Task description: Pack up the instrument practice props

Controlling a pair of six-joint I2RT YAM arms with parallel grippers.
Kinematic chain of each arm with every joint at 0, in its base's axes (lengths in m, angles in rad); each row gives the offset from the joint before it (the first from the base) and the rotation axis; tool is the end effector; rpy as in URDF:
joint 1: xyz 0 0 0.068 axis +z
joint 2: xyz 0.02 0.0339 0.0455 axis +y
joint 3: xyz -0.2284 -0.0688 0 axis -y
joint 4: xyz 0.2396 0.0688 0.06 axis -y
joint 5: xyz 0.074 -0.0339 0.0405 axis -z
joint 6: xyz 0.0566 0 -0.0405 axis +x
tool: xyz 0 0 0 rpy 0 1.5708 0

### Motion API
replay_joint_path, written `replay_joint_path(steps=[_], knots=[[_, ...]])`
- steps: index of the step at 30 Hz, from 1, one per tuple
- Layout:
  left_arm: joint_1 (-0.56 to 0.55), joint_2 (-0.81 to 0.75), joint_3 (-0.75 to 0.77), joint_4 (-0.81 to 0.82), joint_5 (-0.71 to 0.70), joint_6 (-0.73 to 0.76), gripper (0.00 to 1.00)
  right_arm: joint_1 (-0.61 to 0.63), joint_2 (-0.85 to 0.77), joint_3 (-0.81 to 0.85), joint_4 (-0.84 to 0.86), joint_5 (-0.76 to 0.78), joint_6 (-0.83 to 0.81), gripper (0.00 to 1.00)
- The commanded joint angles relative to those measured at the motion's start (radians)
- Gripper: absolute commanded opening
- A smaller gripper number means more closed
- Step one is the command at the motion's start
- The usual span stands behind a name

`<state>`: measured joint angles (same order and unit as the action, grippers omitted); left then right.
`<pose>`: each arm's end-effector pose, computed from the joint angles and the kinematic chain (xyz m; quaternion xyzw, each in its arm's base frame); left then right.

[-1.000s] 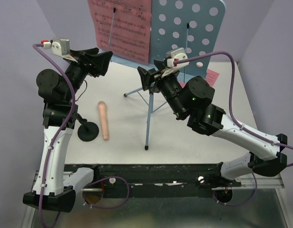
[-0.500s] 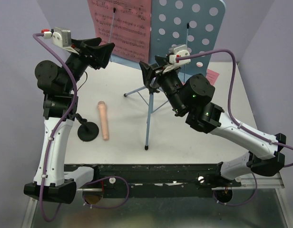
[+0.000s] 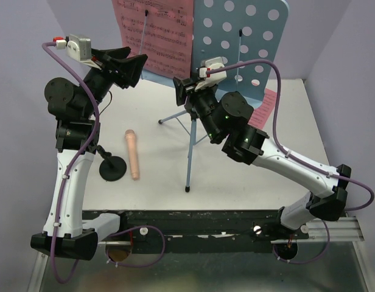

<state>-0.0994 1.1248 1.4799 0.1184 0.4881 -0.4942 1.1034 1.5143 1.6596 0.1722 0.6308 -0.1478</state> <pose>0.2318 -0.0498 0.5157 0.1029 0.5367 -0.3627 0.7549 0.1871 0.2967 0.4730 -0.1228 0.5991 0.1925 0.7675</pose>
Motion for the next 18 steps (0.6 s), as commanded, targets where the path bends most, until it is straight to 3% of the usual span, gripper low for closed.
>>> replay_joint_path(steps=[1,6,18], knots=[[0.004,-0.011,-0.006,0.03,0.03,-0.003,0.7,-0.014,0.021,0.037,0.046,0.0,0.025,0.57],[0.004,-0.01,-0.003,0.03,0.033,-0.006,0.7,-0.022,0.023,0.032,0.059,-0.028,0.034,0.47],[0.004,0.006,0.028,0.035,0.038,-0.024,0.71,-0.023,0.02,0.034,0.069,-0.057,0.045,0.09]])
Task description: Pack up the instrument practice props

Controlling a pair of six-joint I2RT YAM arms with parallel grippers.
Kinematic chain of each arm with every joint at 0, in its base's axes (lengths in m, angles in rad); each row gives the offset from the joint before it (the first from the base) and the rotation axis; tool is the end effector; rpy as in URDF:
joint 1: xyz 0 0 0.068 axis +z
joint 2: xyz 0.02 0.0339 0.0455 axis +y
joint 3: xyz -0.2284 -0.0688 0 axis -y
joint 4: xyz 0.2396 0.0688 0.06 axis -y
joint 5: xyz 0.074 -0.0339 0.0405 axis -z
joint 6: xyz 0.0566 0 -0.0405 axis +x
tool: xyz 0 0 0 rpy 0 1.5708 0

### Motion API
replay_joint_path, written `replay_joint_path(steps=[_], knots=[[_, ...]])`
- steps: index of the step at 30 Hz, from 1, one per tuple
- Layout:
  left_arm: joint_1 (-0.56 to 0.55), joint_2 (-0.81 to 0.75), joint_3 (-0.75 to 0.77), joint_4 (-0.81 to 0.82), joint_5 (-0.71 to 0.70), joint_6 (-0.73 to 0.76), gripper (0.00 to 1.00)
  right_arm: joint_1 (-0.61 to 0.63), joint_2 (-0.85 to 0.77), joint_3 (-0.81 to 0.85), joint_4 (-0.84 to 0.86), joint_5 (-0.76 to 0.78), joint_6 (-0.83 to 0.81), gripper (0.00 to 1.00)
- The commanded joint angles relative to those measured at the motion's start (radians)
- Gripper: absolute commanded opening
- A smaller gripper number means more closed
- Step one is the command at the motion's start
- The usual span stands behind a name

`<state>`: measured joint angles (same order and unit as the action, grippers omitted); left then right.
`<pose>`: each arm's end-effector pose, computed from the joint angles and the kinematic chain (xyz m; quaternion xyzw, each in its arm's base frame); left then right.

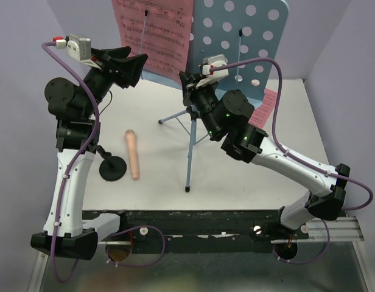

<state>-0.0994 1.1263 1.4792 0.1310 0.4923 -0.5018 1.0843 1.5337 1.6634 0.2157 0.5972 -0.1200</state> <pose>0.2317 -0.0500 0.5165 0.1041 0.5331 -0.3661 0.7556 0.1941 0.2990 0.4731 -0.1130 0.5893 0.2127 0.7712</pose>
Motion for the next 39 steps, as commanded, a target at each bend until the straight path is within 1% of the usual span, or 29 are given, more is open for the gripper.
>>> replay_joint_path(steps=[1,4,13,17,21,28,34,39], knots=[[0.004,0.004,0.032,0.024,0.035,-0.017,0.71,-0.004,-0.001,0.03,0.024,-0.023,0.017,0.07],[0.004,0.01,0.044,0.025,0.035,-0.017,0.73,-0.004,-0.003,0.029,0.022,-0.022,0.017,0.01],[0.004,0.059,0.131,0.001,0.066,-0.001,0.73,-0.006,-0.001,0.038,0.005,-0.028,0.008,0.01],[0.003,0.102,0.196,-0.051,0.074,0.028,0.7,-0.006,0.002,0.039,0.001,-0.03,0.005,0.01],[-0.019,0.115,0.214,-0.099,0.051,0.092,0.67,-0.006,0.003,0.042,0.001,-0.031,0.005,0.01],[-0.069,0.13,0.23,-0.175,-0.018,0.213,0.58,-0.007,0.008,0.044,-0.001,-0.033,-0.001,0.01],[-0.083,0.141,0.24,-0.189,-0.04,0.235,0.47,-0.006,0.008,0.042,-0.001,-0.033,-0.004,0.01],[-0.086,0.139,0.237,-0.182,-0.043,0.235,0.34,-0.009,0.008,0.038,-0.001,-0.031,-0.004,0.01]])
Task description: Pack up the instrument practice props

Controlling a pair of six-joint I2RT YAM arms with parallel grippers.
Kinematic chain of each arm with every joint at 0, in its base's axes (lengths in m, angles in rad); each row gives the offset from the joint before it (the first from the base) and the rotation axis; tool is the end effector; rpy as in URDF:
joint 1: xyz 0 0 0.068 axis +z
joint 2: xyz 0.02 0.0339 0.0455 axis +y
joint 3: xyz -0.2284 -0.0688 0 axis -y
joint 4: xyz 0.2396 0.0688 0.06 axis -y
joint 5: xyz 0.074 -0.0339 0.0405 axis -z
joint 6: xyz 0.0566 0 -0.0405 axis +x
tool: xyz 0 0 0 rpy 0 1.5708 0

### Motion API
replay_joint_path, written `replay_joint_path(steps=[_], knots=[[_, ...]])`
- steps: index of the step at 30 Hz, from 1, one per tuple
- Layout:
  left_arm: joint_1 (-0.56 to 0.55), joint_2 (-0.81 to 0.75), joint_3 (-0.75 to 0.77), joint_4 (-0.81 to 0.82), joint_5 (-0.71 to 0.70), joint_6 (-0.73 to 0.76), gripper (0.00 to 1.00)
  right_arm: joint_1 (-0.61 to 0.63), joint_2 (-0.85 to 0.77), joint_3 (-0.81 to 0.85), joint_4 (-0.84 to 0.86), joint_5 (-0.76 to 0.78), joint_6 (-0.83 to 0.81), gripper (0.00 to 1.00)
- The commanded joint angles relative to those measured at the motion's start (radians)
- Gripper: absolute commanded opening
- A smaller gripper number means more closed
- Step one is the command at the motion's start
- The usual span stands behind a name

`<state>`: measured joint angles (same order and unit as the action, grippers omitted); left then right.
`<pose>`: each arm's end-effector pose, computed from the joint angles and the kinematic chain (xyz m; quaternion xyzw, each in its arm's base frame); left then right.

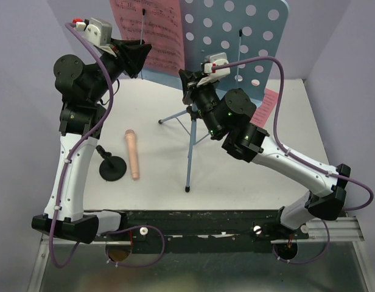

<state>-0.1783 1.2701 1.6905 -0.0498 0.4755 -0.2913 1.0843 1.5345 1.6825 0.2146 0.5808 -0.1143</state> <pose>0.2537 -0.0721 0.5292 0.1631 0.5589 -0.3160 0.7491 0.1926 0.2978 0.4795 -0.1124 0.5823 0.2237 0.7734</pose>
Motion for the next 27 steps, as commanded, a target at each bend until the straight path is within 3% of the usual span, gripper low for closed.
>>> replay_joint_path(steps=[1,6,12,27], knots=[[-0.009,-0.006,0.024,0.002,-0.026,0.024,0.31,-0.008,0.007,0.017,-0.001,-0.016,-0.01,0.01],[-0.01,-0.014,0.017,0.016,-0.026,0.021,0.21,-0.012,0.001,0.008,0.005,-0.015,-0.008,0.01],[-0.01,-0.023,0.002,0.041,-0.018,0.02,0.01,-0.012,-0.01,0.002,0.003,-0.015,-0.004,0.01],[-0.012,-0.075,-0.066,0.08,-0.087,0.015,0.0,-0.012,-0.083,-0.047,0.003,-0.006,0.008,0.01]])
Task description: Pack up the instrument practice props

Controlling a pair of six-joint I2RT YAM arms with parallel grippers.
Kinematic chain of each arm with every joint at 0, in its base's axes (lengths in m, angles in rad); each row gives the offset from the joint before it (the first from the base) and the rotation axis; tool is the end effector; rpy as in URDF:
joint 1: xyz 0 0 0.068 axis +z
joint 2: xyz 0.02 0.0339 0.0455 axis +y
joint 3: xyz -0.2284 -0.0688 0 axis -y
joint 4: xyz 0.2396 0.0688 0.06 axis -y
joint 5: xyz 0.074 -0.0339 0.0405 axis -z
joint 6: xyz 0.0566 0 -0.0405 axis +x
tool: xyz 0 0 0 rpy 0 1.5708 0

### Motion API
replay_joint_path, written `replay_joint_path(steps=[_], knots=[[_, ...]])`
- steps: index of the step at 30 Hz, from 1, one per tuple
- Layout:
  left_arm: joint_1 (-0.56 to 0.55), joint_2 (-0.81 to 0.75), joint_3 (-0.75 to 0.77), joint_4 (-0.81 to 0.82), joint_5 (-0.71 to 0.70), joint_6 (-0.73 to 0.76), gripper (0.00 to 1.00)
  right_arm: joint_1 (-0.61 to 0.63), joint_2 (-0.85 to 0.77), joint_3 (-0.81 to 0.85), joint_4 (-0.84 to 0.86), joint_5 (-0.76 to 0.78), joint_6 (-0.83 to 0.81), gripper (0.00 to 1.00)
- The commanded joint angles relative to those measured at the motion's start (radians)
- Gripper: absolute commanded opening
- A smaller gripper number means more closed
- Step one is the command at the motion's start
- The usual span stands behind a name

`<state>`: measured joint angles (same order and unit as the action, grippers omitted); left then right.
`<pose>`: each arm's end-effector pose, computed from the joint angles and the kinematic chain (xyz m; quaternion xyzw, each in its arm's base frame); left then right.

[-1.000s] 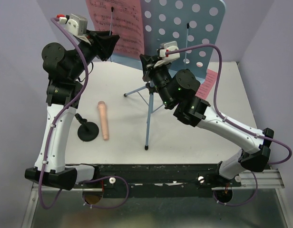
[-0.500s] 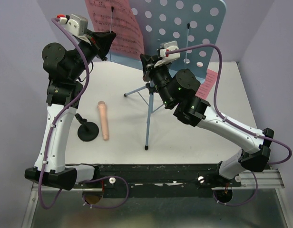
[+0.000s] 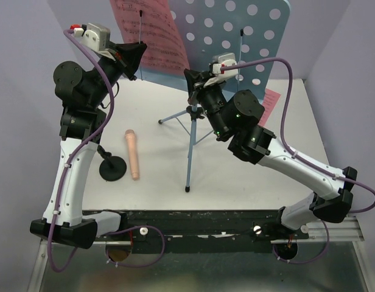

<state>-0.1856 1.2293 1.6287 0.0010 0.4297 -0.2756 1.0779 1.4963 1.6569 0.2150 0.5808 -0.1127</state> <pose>0.2477 -0.0705 0.5261 0.1533 0.5471 -0.3008 0.7660 0.1896 0.2873 0.4833 -0.1063 0.5791 0.2249 0.7764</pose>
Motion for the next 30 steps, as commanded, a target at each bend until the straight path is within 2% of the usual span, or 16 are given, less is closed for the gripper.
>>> replay_joint_path(steps=[1,6,10,17,25,26,29,30], knots=[[-0.006,-0.034,-0.006,0.028,-0.045,0.001,0.0,-0.007,-0.059,-0.026,0.001,-0.009,0.007,0.01],[-0.005,-0.036,-0.001,0.021,-0.06,0.003,0.0,-0.007,-0.123,-0.06,-0.029,-0.039,0.033,0.01],[-0.005,-0.034,-0.003,0.014,-0.071,0.004,0.0,-0.006,-0.2,-0.104,-0.072,-0.145,0.053,0.01],[-0.005,-0.04,-0.012,0.016,-0.085,0.003,0.0,-0.007,-0.329,-0.14,-0.213,-0.326,0.07,0.01],[-0.005,-0.065,-0.056,0.037,-0.115,-0.028,0.0,-0.007,-0.429,-0.132,-0.465,-0.469,0.076,0.01],[-0.005,-0.076,-0.076,0.047,-0.127,-0.03,0.01,-0.006,-0.444,-0.144,-0.492,-0.481,0.071,0.01],[-0.005,-0.106,-0.121,0.065,-0.169,-0.031,0.16,-0.006,-0.493,-0.192,-0.563,-0.506,0.076,0.01],[-0.005,-0.113,-0.127,0.065,-0.178,-0.031,0.18,-0.006,-0.508,-0.204,-0.581,-0.516,0.08,0.01]])
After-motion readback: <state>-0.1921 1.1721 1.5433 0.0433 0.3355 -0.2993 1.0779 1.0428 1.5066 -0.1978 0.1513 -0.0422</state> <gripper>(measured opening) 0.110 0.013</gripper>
